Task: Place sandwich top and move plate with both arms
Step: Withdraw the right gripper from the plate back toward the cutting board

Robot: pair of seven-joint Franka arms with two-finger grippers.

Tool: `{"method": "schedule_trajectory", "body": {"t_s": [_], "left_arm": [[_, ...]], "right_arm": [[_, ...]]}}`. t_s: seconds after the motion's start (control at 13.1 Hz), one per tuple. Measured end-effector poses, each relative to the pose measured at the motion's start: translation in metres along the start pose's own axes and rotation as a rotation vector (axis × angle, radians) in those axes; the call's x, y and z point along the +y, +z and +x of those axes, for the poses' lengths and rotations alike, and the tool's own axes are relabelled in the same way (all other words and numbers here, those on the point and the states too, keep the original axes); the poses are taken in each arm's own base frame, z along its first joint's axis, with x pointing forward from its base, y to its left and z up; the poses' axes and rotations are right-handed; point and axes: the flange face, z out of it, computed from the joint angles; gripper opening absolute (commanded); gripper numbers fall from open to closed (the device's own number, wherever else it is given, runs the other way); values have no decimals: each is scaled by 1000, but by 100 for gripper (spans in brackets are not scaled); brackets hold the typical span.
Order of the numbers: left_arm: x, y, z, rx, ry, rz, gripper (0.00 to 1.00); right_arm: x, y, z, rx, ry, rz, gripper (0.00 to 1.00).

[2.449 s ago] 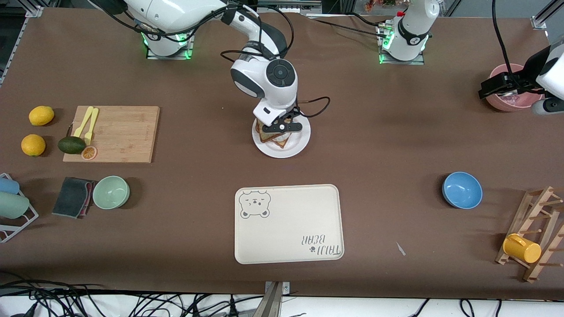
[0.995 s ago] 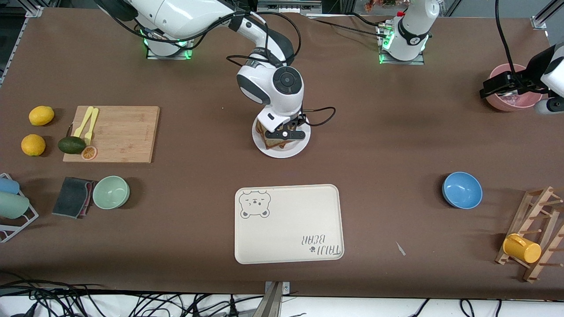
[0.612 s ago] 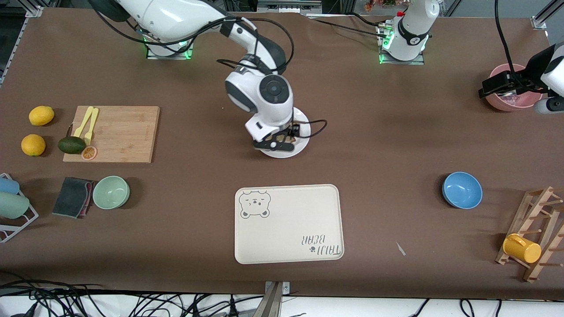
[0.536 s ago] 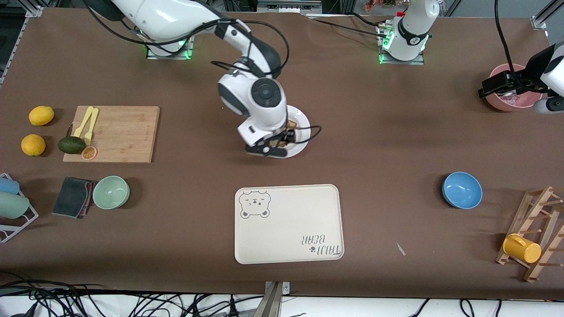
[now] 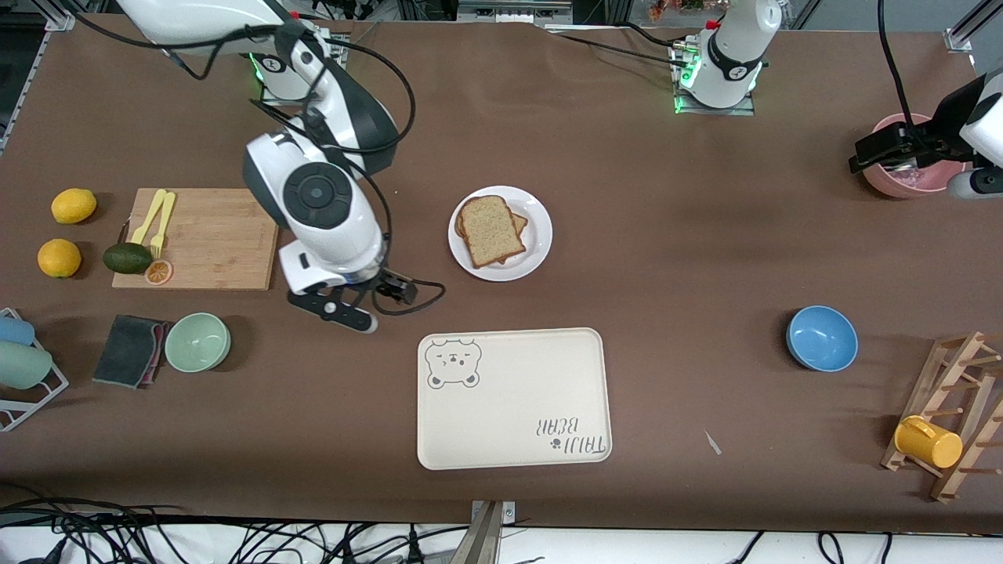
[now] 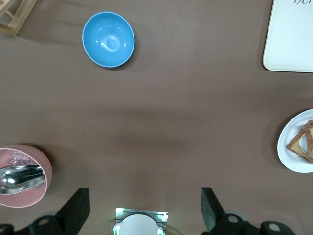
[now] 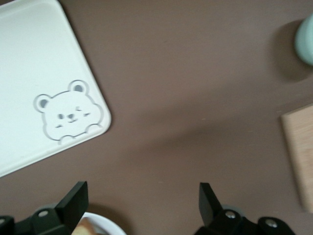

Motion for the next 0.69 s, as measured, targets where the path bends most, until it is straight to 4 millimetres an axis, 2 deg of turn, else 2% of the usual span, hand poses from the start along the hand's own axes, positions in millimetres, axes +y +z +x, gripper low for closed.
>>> {"method": "schedule_trajectory", "body": {"t_s": [0.15,0.54,0.69], "left_arm": [[0,0,0,0,-1,0,100],[0,-1,0,2,1,0,100],[1,-1,0,2,3,0,100]], "right_arm": [[32,-16,8,-8,-62,-67,100],[132,-47,54,-78,-110,-74,100],[158,-57,62,-89,-136,-85,100]]}}
